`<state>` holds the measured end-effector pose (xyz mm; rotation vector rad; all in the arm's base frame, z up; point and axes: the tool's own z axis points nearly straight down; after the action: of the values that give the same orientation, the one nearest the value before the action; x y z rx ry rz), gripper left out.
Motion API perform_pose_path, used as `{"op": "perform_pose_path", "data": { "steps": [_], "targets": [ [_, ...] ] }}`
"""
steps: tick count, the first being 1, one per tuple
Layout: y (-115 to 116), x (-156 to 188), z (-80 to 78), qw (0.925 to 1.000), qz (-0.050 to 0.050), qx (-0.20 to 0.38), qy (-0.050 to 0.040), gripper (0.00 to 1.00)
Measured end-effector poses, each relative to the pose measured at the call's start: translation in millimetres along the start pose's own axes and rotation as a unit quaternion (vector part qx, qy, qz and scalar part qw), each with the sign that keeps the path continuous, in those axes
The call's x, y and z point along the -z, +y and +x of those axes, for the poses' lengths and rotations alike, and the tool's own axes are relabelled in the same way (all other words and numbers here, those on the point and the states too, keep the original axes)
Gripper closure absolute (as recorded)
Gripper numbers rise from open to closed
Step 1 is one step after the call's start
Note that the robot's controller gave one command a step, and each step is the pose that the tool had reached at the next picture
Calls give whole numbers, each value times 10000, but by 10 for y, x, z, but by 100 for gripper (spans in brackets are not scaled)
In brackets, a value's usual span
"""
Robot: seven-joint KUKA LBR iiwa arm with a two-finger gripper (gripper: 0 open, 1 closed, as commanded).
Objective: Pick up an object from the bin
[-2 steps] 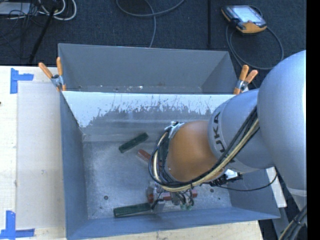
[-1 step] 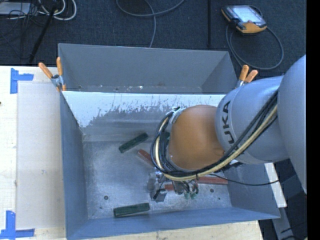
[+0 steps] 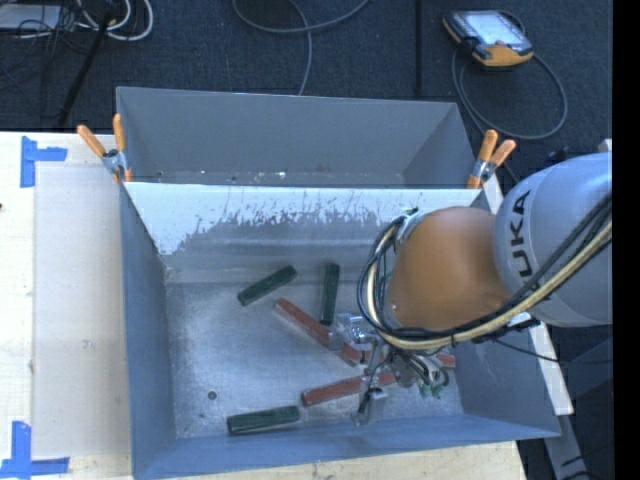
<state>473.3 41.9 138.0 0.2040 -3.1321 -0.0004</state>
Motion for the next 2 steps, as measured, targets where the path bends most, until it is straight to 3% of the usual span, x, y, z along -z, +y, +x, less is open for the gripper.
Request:
{"op": "perform_pose_path", "data": {
  "steps": [1, 2],
  "targets": [
    [-2, 0, 0, 10000, 0, -6, 0, 0],
    [-118, -653, -158, 9969, -2, -785, 2, 100]
  ]
}}
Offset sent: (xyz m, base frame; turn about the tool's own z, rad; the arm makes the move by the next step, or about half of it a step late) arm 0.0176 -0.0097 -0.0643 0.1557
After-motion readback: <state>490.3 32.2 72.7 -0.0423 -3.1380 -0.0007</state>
